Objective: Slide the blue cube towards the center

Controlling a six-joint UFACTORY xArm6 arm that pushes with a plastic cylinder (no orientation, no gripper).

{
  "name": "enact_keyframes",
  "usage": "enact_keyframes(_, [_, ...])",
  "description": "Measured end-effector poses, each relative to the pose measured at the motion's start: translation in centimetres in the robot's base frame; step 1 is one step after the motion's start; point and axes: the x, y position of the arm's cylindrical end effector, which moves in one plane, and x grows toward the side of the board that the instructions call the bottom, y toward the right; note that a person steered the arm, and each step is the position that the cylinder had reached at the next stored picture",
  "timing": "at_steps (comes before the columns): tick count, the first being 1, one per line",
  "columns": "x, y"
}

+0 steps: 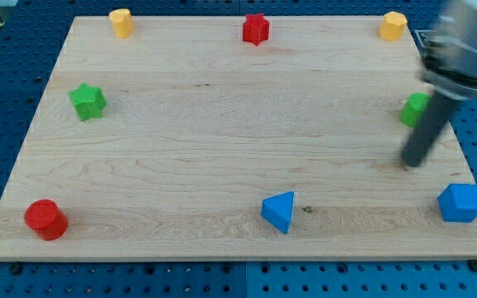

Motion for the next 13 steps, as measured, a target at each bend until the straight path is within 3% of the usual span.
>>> enact_keyframes(1, [1.7,8.3])
enact_keyframes(3, [8.7,6.7])
enact_keyframes(4, [9.1,6.3])
enact_keyframes(11, [5.4,-2.4])
enact_keyframes(13, [3.9,-7.6])
